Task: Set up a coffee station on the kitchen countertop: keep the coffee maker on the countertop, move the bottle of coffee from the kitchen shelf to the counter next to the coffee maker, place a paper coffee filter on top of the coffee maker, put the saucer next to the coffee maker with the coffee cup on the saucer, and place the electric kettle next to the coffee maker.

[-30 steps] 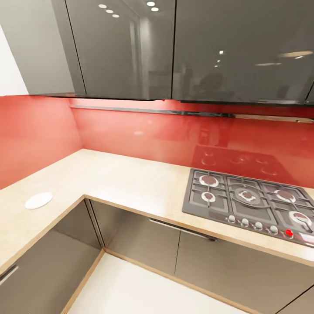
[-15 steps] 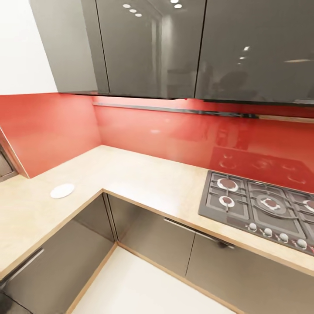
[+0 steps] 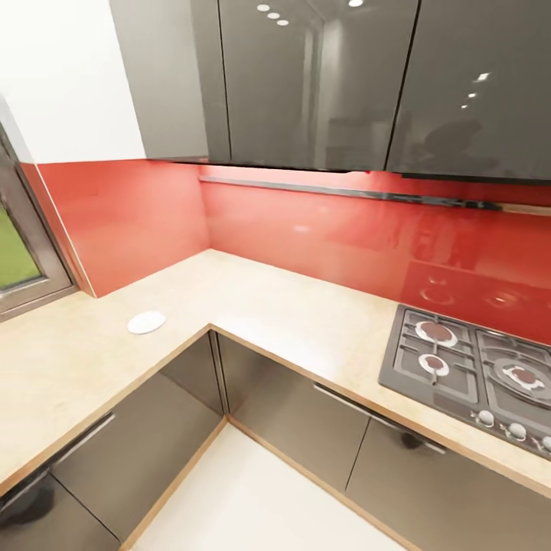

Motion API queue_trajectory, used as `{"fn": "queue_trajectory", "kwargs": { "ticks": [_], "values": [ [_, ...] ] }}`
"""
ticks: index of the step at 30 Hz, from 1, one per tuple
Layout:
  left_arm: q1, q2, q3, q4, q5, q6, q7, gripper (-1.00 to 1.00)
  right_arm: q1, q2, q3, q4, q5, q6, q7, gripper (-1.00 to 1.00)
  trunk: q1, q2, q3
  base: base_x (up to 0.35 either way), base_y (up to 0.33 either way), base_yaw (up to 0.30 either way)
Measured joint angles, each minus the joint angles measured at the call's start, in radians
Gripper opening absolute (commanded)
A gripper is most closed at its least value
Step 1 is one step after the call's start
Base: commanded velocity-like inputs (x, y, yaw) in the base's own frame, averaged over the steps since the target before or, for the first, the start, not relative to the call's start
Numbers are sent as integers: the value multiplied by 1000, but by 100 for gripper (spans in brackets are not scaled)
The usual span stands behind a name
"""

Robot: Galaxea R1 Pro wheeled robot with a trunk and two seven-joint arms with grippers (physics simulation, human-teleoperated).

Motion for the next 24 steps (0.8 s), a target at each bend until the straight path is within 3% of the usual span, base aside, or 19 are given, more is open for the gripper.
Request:
{"fn": "queue_trajectory", "kwargs": {
  "ticks": [24],
  "values": [
    [0,0,0,0,1,0,0,100,0,0,0,0,0,0,0,100,0,0,-13,0,0,260]
  ]
}}
